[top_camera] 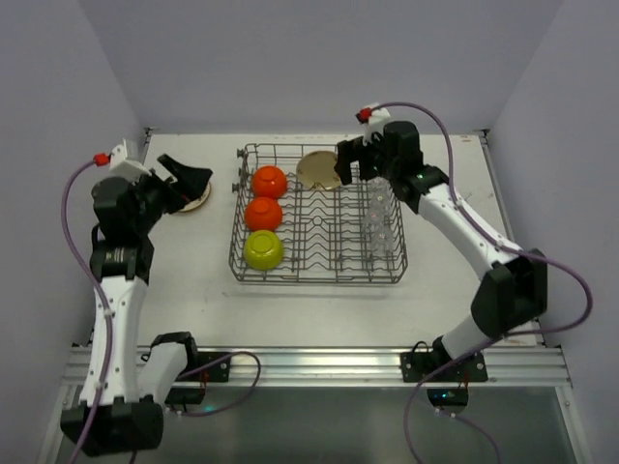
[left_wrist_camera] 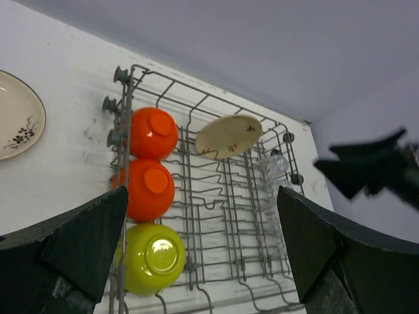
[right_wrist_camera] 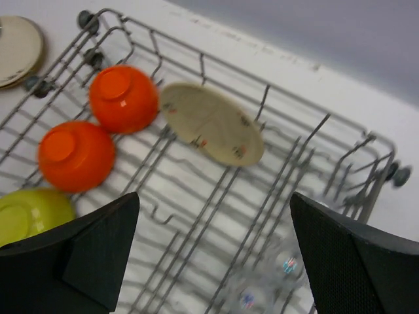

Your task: Unload the mixed dishes from the dish rack

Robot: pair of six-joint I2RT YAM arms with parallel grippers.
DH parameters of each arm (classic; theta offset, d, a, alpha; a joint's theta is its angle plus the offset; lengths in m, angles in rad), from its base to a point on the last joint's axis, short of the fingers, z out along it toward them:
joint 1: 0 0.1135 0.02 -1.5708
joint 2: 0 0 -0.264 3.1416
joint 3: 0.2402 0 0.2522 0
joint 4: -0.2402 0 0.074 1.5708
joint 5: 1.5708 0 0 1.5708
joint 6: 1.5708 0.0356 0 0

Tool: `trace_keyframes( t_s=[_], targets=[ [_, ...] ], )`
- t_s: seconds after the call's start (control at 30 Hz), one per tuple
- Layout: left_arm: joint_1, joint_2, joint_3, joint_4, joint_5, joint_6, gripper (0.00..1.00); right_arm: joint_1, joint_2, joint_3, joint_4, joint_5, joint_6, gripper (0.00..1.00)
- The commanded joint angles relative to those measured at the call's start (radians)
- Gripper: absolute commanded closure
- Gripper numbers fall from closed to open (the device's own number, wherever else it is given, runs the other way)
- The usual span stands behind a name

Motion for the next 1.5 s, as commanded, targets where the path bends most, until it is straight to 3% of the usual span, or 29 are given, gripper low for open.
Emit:
trace_keyframes(
  t_s=[0.0, 0.1, 0.2, 0.33, 0.63, 0.93, 1.27, 1.47],
  targets=[
    [-0.026, -0.236, -0.205, 0.009, 0.078, 0.109, 0.00, -0.001, 0.204, 0.221, -0.026, 0.158, -0.339, 0.01],
    [-0.026, -0.378, -0.276, -0.130, -0.023, 0.216, 0.00, 0.000, 0.371, 0.377, -0.058, 0.146, -0.575, 0.01],
    [-0.053, -0.440, -0.327, -0.169, -0.106, 0.238, 0.00, -0.001, 0.441, 0.393, -0.014, 0.084, -0.810, 0.01],
    [-0.086, -0.434, -0.333, -0.140, -0.040, 0.261, 0.00, -0.003, 0.461, 0.385, -0.007, -0.083, -0.960, 0.01],
    [-0.109, -0.402, -0.327, -0.151, -0.027, 0.269, 0.00, -0.035, 0.579, 0.500, -0.023, -0.219, -1.029, 0.08],
    [-0.112, -0.379, -0.327, -0.151, -0.036, 0.269, 0.00, -0.051, 0.629, 0.574, -0.021, -0.300, -1.086, 0.28],
    [-0.110, -0.376, -0.330, -0.148, -0.037, 0.266, 0.00, -0.052, 0.714, 0.640, -0.021, -0.322, -1.079, 0.65],
    [-0.112, -0.374, -0.330, -0.145, -0.039, 0.266, 0.00, -0.052, 0.699, 0.611, 0.011, -0.343, -1.059, 0.70]
  ],
)
